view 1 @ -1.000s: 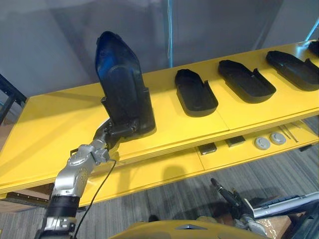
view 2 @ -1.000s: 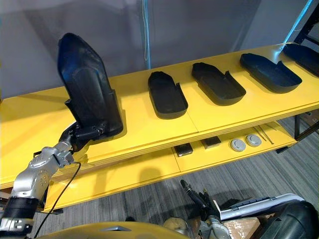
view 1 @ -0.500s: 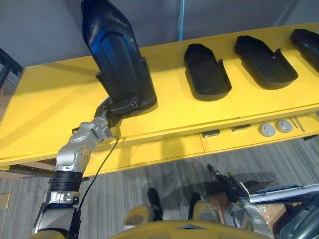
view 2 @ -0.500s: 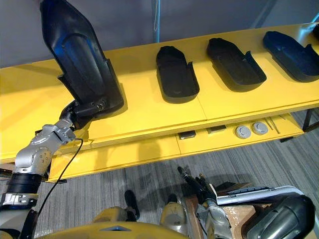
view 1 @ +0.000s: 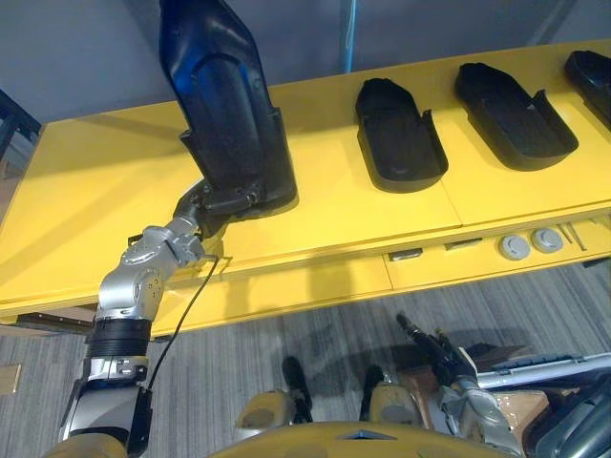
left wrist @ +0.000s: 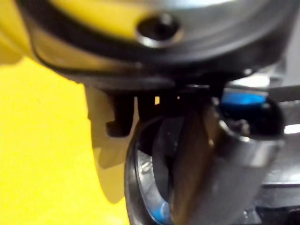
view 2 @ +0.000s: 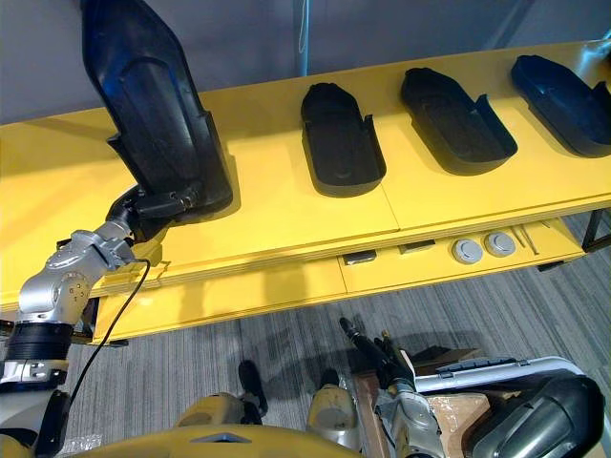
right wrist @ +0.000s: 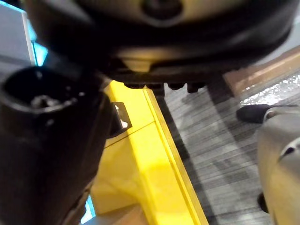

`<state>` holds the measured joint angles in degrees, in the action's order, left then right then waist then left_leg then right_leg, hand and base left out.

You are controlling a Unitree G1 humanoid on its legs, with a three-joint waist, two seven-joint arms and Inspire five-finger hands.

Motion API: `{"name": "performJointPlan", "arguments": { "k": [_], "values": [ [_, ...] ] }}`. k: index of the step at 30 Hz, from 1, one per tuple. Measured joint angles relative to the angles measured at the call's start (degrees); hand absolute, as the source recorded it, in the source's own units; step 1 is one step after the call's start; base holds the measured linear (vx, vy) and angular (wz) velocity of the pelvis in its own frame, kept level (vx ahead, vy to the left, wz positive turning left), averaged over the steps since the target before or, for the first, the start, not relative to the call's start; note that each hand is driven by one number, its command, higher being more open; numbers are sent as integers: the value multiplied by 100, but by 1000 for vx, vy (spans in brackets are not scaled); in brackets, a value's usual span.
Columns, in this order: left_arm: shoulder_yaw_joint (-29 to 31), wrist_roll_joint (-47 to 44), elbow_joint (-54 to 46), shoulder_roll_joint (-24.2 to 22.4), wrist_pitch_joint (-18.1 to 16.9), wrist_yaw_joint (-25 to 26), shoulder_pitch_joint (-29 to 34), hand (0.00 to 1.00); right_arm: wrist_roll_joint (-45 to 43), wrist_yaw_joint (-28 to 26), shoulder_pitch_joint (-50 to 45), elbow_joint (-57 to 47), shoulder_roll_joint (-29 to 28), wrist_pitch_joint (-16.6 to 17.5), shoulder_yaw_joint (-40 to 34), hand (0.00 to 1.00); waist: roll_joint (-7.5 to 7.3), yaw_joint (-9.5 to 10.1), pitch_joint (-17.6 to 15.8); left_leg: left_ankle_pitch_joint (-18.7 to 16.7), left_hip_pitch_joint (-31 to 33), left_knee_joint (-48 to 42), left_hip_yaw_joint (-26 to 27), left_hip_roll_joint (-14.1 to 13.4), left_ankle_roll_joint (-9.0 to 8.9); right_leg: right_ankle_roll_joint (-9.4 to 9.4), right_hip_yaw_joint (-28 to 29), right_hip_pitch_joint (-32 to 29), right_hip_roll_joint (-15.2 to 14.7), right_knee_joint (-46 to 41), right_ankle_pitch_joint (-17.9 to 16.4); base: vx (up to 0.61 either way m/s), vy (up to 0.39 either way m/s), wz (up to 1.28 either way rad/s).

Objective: Walk over and take three plastic housings, then place them on the shelf

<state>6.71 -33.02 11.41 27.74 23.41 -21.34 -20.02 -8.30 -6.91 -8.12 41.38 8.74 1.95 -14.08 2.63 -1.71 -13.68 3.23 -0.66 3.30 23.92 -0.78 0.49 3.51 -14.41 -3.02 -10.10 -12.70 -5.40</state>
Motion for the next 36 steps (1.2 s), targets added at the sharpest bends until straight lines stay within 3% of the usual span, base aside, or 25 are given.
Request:
{"name": "performJointPlan", "arguments": {
  "k": [5,6,20,36],
  "values": [
    [13,-45,46,34,65,-71,-25,0,7,2,-42,68,-2,-2,0,100,1,3,1,0,-32,27,39,-4,-1,13,20,21,9,35,9,7,-4,-2],
    [13,-59,56,34,74,-79,-22,100,7,5,-49,68,-2,-2,0,100,1,5,1,1,-60,46,50,-3,-1,18,25,44,13,53,14,21,-9,-5],
    [110,-915,264,-32,256,-24,34,100,19,27,-2,353,-62,1,-5,100,7,-17,6,7,-222,98,53,3,-20,44,-12,245,34,205,29,17,-4,-1],
    [231,-818,236,-119,168,-215,241,100,111,117,2,410,-210,0,2,100,28,-89,24,-9,-298,96,-16,7,-53,88,-101,407,38,390,55,11,-1,1]
  ]
}}
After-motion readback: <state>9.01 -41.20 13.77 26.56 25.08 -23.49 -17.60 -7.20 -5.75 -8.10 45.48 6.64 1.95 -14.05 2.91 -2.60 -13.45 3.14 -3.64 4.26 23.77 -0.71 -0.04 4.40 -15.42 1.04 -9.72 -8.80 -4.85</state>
